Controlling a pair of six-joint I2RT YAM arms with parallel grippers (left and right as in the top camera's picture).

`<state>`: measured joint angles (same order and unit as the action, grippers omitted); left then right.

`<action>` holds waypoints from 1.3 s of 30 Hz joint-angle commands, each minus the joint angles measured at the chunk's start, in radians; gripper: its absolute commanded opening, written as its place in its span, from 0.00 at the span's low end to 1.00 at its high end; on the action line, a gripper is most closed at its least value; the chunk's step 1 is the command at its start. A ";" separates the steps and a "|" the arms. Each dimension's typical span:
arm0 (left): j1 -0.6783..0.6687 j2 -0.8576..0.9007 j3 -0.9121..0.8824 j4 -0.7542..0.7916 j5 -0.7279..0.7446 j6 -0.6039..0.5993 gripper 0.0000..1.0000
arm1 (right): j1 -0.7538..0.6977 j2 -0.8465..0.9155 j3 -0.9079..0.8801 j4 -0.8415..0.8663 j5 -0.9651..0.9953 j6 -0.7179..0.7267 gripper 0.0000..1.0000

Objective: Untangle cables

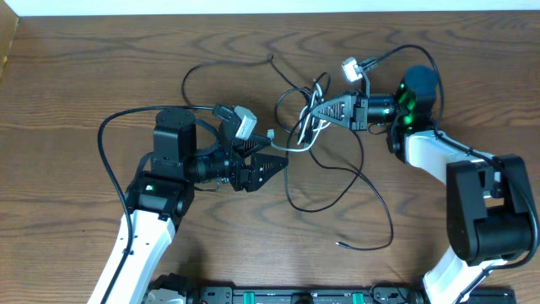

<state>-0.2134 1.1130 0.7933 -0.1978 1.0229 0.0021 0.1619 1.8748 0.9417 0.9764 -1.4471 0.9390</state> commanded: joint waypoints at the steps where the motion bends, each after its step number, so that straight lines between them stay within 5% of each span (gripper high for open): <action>1: -0.002 0.004 0.013 0.004 -0.039 0.035 0.73 | 0.050 -0.012 0.008 0.244 -0.074 0.308 0.01; 7: -0.002 0.004 0.013 0.038 -0.048 0.035 0.80 | 0.076 -0.012 0.008 0.551 -0.077 0.518 0.07; 19: -0.002 0.004 0.013 0.177 -0.170 0.058 0.82 | 0.077 -0.012 0.008 0.561 -0.112 0.549 0.04; 24: -0.002 0.004 0.013 0.190 -0.209 0.079 0.94 | 0.077 -0.012 0.008 0.561 -0.112 0.549 0.04; 34: -0.002 0.005 0.013 0.188 -0.134 0.512 0.98 | 0.089 -0.012 0.008 0.562 -0.111 0.550 0.07; 39: -0.002 0.027 0.013 0.188 -0.133 0.608 0.98 | 0.093 -0.012 0.008 0.562 -0.111 0.549 0.10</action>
<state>-0.2134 1.1187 0.7933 -0.0143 0.8677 0.4881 0.2436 1.8717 0.9424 1.5211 -1.5467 1.4845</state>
